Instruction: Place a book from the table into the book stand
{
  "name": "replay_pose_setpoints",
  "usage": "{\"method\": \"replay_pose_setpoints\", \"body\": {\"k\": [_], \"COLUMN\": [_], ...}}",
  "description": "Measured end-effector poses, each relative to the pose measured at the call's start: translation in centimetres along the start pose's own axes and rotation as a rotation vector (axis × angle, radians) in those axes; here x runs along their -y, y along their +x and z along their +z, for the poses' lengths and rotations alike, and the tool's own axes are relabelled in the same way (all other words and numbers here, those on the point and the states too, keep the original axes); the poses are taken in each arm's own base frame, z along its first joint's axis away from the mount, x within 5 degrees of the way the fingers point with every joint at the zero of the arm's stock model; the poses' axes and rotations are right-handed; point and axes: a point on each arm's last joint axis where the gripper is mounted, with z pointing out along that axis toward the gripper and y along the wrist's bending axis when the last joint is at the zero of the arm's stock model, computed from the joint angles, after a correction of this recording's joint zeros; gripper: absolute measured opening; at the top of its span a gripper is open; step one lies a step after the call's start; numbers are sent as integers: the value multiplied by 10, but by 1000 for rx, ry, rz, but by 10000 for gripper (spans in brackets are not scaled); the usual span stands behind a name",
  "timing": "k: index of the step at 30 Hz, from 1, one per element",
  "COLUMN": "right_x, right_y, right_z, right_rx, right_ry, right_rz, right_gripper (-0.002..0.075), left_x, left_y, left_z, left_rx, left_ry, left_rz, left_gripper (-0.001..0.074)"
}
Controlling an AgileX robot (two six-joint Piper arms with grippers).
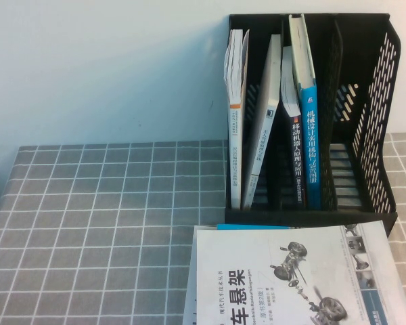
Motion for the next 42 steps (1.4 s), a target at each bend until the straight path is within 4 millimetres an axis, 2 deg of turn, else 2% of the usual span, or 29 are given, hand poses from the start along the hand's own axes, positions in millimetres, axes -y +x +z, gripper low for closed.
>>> {"method": "replay_pose_setpoints", "body": {"k": [8, 29, 35, 42], "right_x": [0, 0, 9, 15], "right_y": [0, 0, 4, 3], "right_z": [0, 0, -1, -2], "right_rx": [-1, -1, -56, -65], "right_ry": [2, 2, 88, 153], "right_rz": [0, -3, -237, -396], "right_gripper": [-3, -3, -3, -3], "left_x": [-1, -1, -1, -1], "left_y": [4, 4, 4, 4], "left_z": [-1, -1, -1, -1], "left_rx": [-58, -65, -65, -65], "left_ry": [-19, -21, -21, -21], "left_rz": [0, 0, 0, 2], "left_gripper": [-3, -3, -3, -3]}}
